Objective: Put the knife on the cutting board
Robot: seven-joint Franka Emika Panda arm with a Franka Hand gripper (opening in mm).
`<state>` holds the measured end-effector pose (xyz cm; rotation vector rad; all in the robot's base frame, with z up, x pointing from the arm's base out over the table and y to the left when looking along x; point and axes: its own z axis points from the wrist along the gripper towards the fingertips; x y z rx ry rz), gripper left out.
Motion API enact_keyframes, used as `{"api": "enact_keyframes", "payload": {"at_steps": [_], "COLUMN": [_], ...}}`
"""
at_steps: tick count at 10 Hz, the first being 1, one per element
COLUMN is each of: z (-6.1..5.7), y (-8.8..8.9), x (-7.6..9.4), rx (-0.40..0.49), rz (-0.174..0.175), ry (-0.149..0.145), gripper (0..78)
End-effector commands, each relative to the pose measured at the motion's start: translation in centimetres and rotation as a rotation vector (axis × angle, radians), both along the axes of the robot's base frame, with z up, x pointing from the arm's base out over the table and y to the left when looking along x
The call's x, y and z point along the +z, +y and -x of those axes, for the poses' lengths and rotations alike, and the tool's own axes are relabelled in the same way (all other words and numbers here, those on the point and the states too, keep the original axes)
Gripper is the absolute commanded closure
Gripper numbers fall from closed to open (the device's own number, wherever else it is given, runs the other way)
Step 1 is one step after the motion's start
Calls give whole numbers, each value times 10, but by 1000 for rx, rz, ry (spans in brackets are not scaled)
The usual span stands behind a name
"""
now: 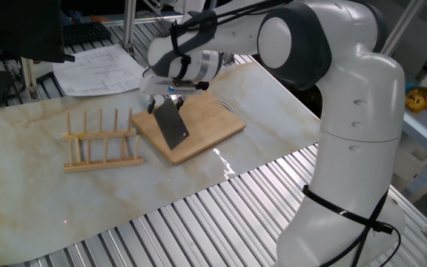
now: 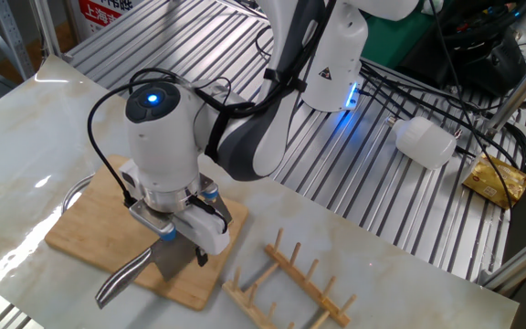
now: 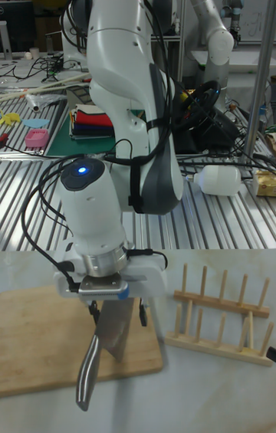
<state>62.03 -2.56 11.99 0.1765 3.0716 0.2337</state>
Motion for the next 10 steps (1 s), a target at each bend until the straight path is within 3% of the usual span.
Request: {"api": "enact_keyframes", "payload": {"at_steps": [1,5,6,7,10], "z": [5,5,5,5,6], "y": [-16,-17,-17,-18,-19], "x": [-12,-13,-13,-13,-4], "rx": [9,13,24,29,24], "rz": [62,77,113,125,123], "ry": [-19,-25,-28,-28,-16], "gripper": [1,1,1,1,1]}}
